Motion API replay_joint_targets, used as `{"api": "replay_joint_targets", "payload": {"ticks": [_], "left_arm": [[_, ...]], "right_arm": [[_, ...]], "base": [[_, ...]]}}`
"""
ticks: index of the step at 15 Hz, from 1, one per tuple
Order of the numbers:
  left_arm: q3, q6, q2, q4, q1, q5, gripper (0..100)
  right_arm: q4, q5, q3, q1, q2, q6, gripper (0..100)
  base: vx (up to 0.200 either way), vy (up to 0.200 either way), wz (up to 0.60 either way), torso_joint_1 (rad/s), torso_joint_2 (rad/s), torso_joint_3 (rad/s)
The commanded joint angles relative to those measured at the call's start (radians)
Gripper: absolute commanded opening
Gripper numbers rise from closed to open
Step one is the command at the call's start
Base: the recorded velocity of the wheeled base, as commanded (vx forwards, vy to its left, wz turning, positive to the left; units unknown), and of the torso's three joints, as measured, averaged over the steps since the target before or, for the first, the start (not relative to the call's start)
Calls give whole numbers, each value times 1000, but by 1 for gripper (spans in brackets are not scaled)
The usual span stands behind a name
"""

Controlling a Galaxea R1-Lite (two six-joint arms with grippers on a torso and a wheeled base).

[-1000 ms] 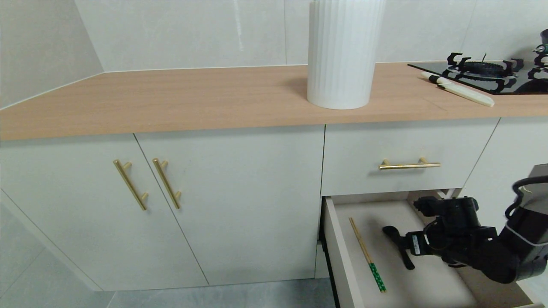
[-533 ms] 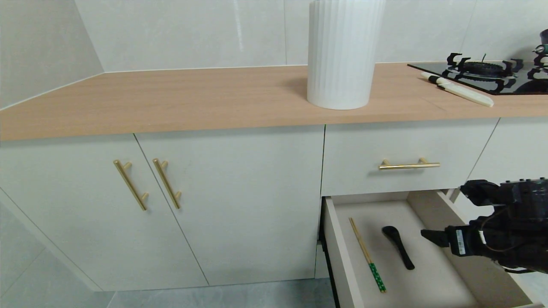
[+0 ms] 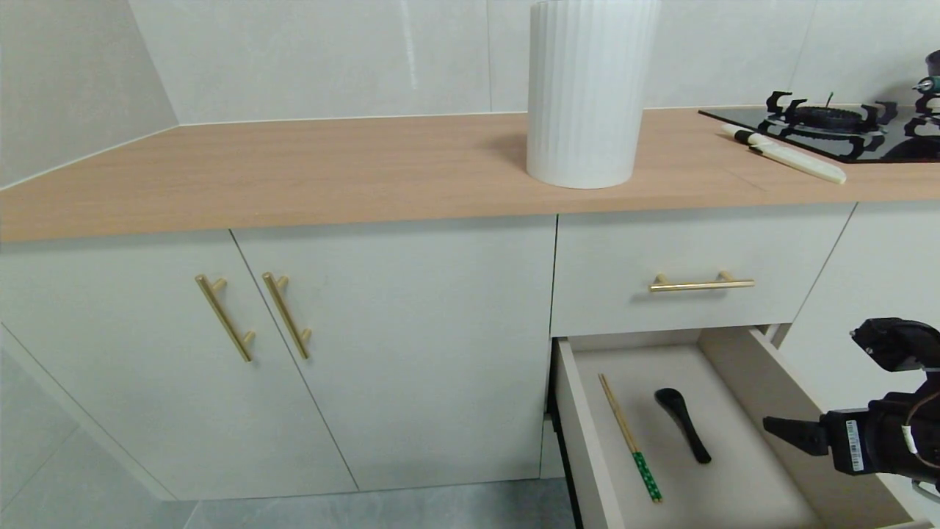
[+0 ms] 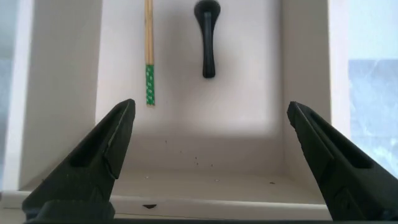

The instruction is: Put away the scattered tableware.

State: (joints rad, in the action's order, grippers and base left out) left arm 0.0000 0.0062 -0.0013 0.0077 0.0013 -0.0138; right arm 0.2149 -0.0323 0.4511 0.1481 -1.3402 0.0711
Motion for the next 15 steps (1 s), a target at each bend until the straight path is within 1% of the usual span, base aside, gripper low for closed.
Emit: {"api": "replay_joint_targets", "payload": {"ticks": [1, 2, 6, 8, 12, 15], "left_arm": [[0, 0, 1, 0, 0, 0, 100], [0, 0, 1, 0, 0, 0, 100], [0, 0, 1, 0, 0, 0, 100], [0, -2, 1, 0, 0, 0, 100], [0, -2, 1, 0, 0, 0, 100], [0, -2, 1, 0, 0, 0, 100]], "right_arm": [[-14, 0, 1, 2, 29, -4, 100], [-34, 0, 1, 27, 29, -4, 100], [-48, 0, -5, 47, 23, -4, 100], [-97, 0, -3, 82, 21, -4, 100], [-146, -1, -2, 139, -34, -4, 100], [-158, -9, -3, 159, -56, -1, 100]], "base": [[-200, 0, 0, 7, -7, 7], [-200, 0, 0, 12, 2, 2], [-200, 0, 0, 1, -1, 4], [-200, 0, 0, 10, 2, 5], [0, 0, 0, 0, 0, 0], [0, 0, 0, 0, 0, 0]]}}
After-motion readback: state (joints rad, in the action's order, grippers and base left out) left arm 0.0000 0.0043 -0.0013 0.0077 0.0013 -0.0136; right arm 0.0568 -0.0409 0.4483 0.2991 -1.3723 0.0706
